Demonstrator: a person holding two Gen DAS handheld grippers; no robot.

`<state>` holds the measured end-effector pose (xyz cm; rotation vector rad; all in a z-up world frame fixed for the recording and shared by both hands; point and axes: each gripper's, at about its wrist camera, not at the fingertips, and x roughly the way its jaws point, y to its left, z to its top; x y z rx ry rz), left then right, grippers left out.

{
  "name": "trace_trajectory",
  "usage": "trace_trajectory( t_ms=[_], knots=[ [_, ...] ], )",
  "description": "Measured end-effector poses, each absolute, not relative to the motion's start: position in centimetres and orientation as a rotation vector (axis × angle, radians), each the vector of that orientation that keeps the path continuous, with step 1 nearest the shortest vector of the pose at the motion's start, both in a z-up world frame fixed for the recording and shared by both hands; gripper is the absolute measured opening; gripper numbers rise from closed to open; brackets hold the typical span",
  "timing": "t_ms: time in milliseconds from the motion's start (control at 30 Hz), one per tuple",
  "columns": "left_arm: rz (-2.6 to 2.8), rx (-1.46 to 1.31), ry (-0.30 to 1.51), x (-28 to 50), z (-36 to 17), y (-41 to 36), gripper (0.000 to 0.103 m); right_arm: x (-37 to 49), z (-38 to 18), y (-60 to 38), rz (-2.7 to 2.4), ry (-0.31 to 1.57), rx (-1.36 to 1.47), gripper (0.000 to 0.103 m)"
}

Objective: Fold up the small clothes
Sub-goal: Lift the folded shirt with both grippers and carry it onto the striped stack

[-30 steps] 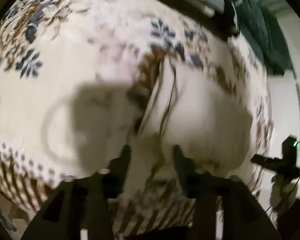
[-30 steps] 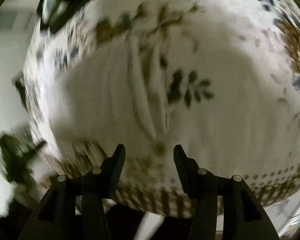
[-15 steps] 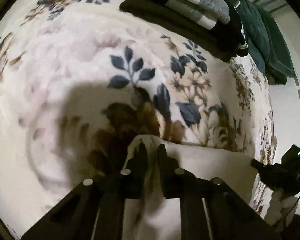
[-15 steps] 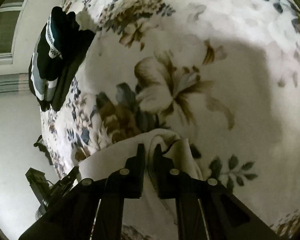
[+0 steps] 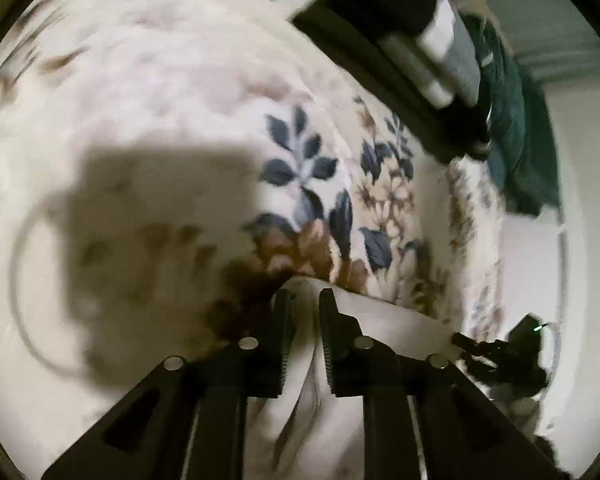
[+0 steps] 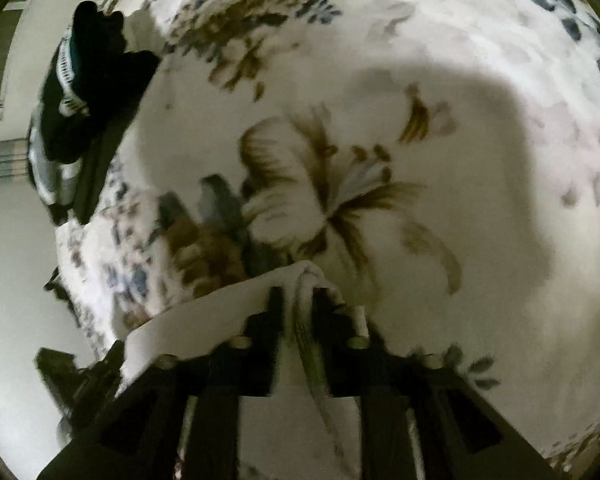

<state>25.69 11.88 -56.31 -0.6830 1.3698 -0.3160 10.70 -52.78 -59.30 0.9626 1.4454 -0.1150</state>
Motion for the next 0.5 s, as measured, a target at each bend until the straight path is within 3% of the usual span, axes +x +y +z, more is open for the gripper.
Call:
trace_trajectory(
  t_ms=[33, 67, 100, 267, 500],
  knots=[
    [-0.299, -0.704, 1.371, 24.9, -56.7, 13.2, 0.030, 10.4, -59.1, -53.0, -0.100, 1.439, 0.978, 0.068],
    [-0.295, -0.717, 1.380, 24.4, -57.1, 13.8, 0.049, 9.9, -59.0, -53.4, -0.071, 1.424, 1.005, 0.077],
    [-0.300, -0.745, 1.389, 23.9, -57.8, 14.5, 0.054, 9.5, -59.2, -53.8, -0.040, 1.424, 1.025, 0.077],
    [-0.434, -0.955, 1.415, 21.2, -60.6, 14.9, 0.054, 7.1, -63.2, -54.3, 0.116, 1.491, 1.195, 0.078],
    [-0.577, -0.992, 1.425, 21.3, -61.0, 11.0, 0.059, 5.8, -67.1, -52.3, 0.286, 1.501, 1.316, 0.078]
  ],
)
